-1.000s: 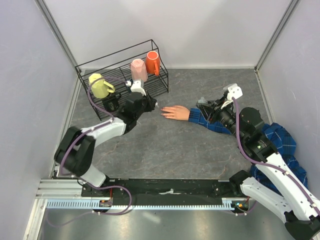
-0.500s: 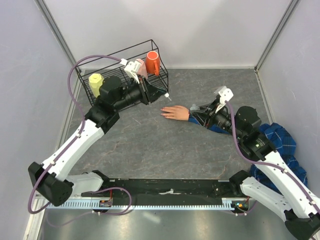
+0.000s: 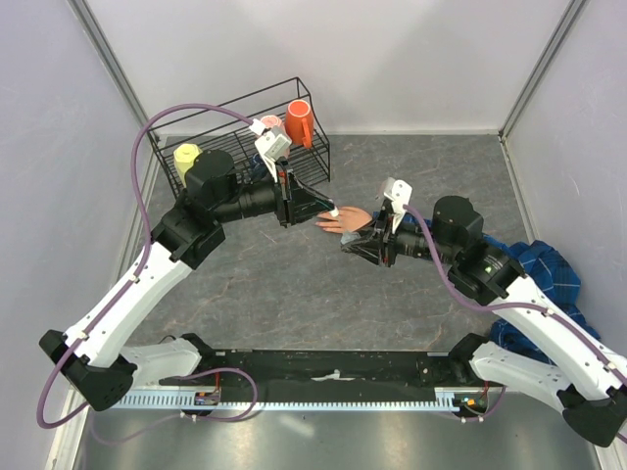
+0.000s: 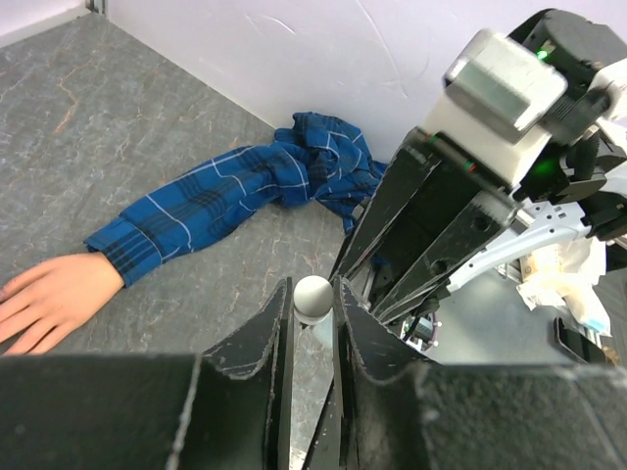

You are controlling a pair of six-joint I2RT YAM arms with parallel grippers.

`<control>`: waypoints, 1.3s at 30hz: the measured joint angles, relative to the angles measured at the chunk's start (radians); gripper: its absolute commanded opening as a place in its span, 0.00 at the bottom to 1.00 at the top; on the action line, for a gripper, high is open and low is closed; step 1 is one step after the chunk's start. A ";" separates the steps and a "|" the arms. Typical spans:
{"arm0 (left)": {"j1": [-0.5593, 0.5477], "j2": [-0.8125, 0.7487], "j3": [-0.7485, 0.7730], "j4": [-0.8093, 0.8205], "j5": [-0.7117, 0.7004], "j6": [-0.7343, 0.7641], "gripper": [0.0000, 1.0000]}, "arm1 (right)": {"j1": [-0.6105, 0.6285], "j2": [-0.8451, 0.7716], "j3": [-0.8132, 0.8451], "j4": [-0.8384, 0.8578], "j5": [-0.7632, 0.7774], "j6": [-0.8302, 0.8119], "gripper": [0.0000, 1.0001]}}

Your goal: Paint the nails

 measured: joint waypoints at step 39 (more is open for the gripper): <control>-0.028 0.018 -0.025 0.031 0.049 -0.022 0.02 | 0.018 -0.018 0.000 -0.030 0.037 -0.034 0.00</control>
